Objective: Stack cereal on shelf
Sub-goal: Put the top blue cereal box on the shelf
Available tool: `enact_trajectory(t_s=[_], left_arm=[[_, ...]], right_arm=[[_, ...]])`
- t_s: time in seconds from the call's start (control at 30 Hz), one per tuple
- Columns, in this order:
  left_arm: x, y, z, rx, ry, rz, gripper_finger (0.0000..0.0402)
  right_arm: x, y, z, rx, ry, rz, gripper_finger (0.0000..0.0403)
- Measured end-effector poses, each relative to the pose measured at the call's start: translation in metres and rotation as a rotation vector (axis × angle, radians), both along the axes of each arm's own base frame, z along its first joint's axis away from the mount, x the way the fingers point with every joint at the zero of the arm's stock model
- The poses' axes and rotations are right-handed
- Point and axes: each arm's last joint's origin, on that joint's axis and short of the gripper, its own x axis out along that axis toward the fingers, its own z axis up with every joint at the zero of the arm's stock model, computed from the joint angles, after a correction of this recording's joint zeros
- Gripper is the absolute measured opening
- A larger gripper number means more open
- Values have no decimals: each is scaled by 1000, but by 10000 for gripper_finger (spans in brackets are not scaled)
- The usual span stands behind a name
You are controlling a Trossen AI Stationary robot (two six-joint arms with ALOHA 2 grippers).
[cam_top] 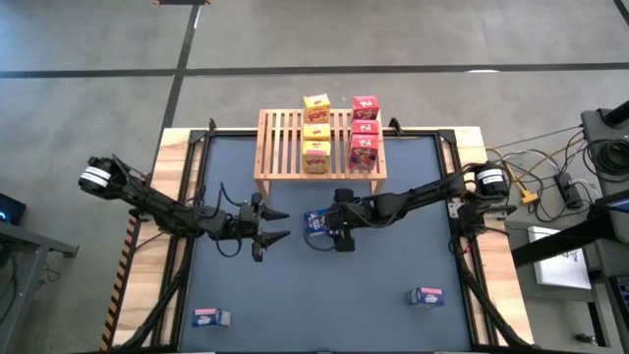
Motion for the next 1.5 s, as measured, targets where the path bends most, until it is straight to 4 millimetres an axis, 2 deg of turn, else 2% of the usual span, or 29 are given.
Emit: enact_trajectory(t_s=[0.17, 0.33, 0.67, 0.8, 1.0, 1.5], left_arm=[[0, 0, 0, 0, 0, 0, 219], [0, 0, 0, 0, 0, 0, 219], [0, 0, 0, 0, 0, 0, 219], [0, 0, 0, 0, 0, 0, 219], [0, 0, 0, 0, 0, 0, 219], [0, 0, 0, 0, -1, 0, 219]], right_arm=[[-1, 0, -4, 8, 26, -11, 372], [-1, 6, -4, 100, 24, 2, 372], [-2, 46, 3, 151, 14, 98, 372], [3, 56, 13, 88, -22, 143, 372], [7, 54, 19, 95, -32, 126, 372], [2, 44, 7, 137, 7, 95, 372]])
